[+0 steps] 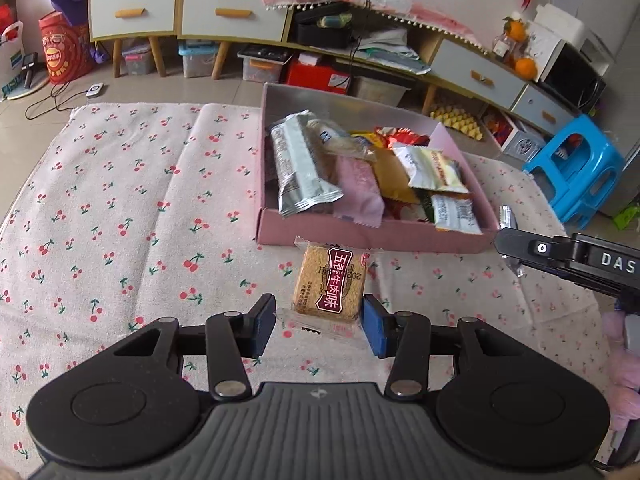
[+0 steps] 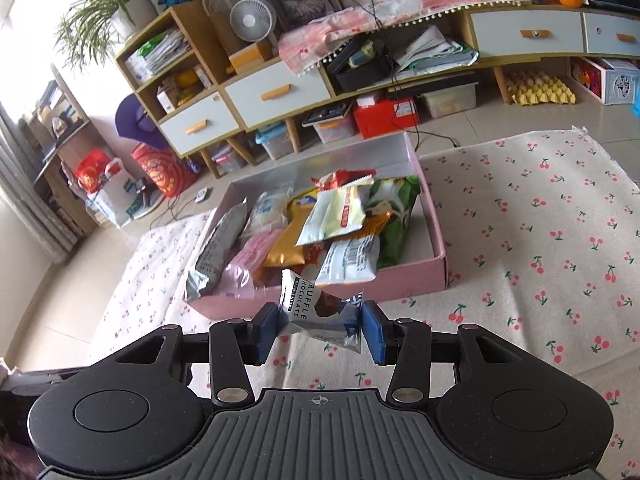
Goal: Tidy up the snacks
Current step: 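Carry the biscuit cake with the left tool while the right tool carries the silver packet into the box, then open the left tool into the pink box while the right tool releases the silver packet inside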
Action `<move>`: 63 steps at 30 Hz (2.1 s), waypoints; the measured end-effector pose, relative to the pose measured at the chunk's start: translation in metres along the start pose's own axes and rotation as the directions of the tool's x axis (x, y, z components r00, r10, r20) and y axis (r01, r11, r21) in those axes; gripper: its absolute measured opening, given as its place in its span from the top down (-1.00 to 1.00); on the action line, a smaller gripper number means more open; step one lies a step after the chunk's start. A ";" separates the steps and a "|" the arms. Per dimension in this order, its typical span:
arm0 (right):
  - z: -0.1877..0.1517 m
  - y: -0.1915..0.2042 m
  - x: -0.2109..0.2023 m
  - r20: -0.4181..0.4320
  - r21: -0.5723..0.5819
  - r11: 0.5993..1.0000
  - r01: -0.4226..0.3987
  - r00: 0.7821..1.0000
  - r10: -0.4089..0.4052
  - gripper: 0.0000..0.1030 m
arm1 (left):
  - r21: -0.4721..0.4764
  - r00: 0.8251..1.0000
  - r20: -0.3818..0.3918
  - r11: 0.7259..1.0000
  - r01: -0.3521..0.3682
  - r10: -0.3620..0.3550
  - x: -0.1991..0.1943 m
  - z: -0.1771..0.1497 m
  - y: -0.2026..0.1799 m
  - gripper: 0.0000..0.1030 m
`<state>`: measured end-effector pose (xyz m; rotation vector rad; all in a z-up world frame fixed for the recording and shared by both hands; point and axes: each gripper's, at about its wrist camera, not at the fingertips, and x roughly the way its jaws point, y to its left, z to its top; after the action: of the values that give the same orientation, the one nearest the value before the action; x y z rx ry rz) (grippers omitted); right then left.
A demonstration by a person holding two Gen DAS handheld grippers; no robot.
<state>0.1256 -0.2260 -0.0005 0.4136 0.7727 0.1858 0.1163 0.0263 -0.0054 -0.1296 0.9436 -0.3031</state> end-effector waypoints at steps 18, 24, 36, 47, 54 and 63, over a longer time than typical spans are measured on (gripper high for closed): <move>0.037 -0.072 0.040 0.059 0.287 0.953 -0.101 0.994 0.088 0.13 | 0.014 0.980 0.182 0.996 0.083 -0.084 0.043 0.034 -0.031 0.16; 0.039 -0.078 0.044 0.058 0.310 0.945 -0.101 0.995 0.087 0.08 | 0.033 0.975 0.210 0.997 0.073 -0.079 0.055 0.032 -0.034 0.16; 0.038 -0.084 0.048 0.042 0.338 0.937 -0.090 0.996 0.080 -0.37 | 0.063 0.962 0.263 0.997 0.054 -0.069 0.054 0.029 -0.037 -0.05; 0.037 -0.092 0.038 0.046 0.376 0.920 -0.112 0.994 0.103 -0.57 | 0.062 0.970 0.230 0.996 0.068 -0.080 0.044 0.025 -0.043 -0.60; 0.036 -0.090 0.050 0.051 0.414 0.896 -0.164 0.986 0.156 -0.66 | 0.068 0.973 0.219 0.996 0.059 -0.073 0.034 0.022 -0.044 -0.66; 0.041 -0.081 0.047 0.081 0.363 0.911 -0.195 0.981 0.178 -0.68 | 0.012 0.978 0.194 0.997 0.071 -0.072 0.033 0.021 -0.036 -0.71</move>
<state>0.1885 -0.2969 -0.0386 0.8501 0.7225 0.2086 0.1444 -0.0187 -0.0099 -0.1856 0.7451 -0.3525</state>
